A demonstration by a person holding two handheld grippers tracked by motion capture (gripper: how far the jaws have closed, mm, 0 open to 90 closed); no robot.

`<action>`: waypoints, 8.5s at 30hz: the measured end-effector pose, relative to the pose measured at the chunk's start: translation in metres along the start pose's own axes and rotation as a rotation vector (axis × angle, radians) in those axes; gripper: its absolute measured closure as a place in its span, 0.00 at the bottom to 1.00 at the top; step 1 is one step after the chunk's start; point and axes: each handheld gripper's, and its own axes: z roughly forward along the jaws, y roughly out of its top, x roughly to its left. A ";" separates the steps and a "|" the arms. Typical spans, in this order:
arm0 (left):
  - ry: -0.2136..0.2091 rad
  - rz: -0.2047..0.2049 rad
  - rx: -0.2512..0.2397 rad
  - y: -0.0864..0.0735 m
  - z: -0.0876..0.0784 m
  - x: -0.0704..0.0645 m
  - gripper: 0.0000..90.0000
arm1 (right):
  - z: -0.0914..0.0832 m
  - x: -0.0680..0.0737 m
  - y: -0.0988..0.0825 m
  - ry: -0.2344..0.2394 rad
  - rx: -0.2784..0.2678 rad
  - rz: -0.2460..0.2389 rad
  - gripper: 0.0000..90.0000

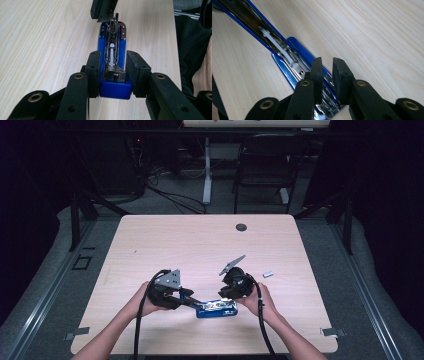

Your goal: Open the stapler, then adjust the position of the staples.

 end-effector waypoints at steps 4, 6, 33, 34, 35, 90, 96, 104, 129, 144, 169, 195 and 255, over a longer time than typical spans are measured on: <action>0.000 -0.004 0.000 0.000 0.000 0.000 0.73 | 0.002 -0.003 -0.003 0.001 0.030 0.005 0.87; 0.000 -0.005 0.001 -0.001 0.000 0.000 0.73 | 0.004 -0.003 -0.003 0.013 0.047 0.011 0.87; -0.017 -0.004 0.055 -0.006 0.001 0.000 0.73 | 0.006 -0.010 -0.021 0.022 0.150 0.006 0.92; -0.024 -0.002 0.066 -0.007 0.000 0.001 0.73 | 0.006 -0.010 -0.022 0.024 0.145 0.012 0.92; -0.027 0.003 0.065 -0.007 0.000 0.000 0.73 | 0.006 -0.009 -0.022 0.028 0.150 0.014 0.92; -0.069 -0.017 0.151 -0.026 0.013 0.015 0.71 | 0.007 -0.012 -0.035 0.058 0.112 0.084 0.91; -0.074 -0.027 0.160 -0.029 0.015 0.016 0.71 | 0.008 -0.012 -0.035 0.057 0.105 0.086 0.91; -0.096 -0.034 0.180 -0.034 0.021 0.019 0.70 | 0.007 -0.012 -0.034 0.059 0.103 0.084 0.92; -0.092 -0.004 0.242 -0.037 0.033 0.017 0.72 | -0.009 -0.018 -0.034 0.073 0.019 0.106 0.78; -0.103 0.002 0.246 -0.037 0.033 0.019 0.72 | -0.026 -0.036 -0.041 0.023 -0.003 0.166 0.45; -0.115 0.015 0.259 -0.036 0.032 0.020 0.72 | -0.051 -0.070 -0.053 -0.109 -0.024 0.243 0.13; -0.112 0.015 0.259 -0.036 0.035 0.020 0.73 | -0.060 -0.094 -0.061 -0.154 -0.055 0.325 0.14; -0.139 0.017 0.282 -0.035 0.037 0.022 0.73 | -0.005 -0.157 -0.059 -0.413 0.056 0.462 0.44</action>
